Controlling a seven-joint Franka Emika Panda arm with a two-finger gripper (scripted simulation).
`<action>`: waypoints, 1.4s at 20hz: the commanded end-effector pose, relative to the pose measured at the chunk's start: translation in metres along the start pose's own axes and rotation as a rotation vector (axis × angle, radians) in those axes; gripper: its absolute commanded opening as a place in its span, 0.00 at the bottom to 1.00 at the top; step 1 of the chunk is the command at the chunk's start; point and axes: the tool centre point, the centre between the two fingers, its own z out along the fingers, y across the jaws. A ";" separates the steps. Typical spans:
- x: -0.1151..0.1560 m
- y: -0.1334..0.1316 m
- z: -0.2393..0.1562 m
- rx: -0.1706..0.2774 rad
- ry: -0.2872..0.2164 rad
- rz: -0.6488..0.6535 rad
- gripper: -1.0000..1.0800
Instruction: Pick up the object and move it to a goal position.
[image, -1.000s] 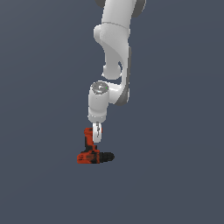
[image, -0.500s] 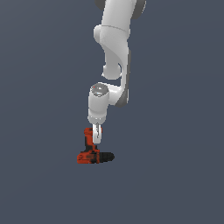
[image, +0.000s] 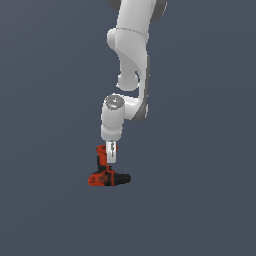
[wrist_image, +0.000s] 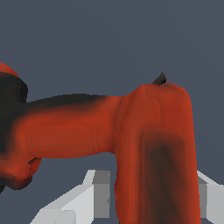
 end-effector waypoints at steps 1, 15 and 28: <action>-0.003 -0.003 -0.009 0.007 0.000 0.000 0.00; -0.049 -0.016 -0.107 0.005 -0.001 0.002 0.00; -0.076 -0.027 -0.167 0.005 0.002 0.000 0.00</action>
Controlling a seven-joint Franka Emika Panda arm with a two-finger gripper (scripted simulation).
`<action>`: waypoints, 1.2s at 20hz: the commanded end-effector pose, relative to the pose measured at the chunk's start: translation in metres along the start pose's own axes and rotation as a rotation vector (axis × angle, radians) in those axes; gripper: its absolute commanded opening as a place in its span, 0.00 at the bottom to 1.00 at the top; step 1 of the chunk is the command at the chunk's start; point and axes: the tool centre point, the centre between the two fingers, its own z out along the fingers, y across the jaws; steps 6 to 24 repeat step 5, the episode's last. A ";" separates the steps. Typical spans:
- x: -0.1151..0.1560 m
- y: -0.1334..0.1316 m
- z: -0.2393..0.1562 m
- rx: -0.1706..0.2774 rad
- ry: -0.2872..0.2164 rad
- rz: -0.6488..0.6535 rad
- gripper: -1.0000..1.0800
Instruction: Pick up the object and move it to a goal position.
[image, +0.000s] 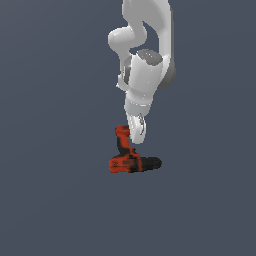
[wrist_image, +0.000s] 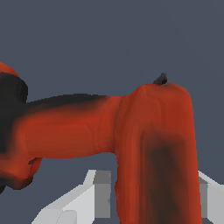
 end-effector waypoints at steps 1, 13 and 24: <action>0.000 -0.003 -0.006 0.007 0.000 0.002 0.00; 0.000 -0.003 -0.004 0.007 -0.001 0.002 0.00; 0.000 -0.003 -0.004 0.007 -0.001 0.002 0.00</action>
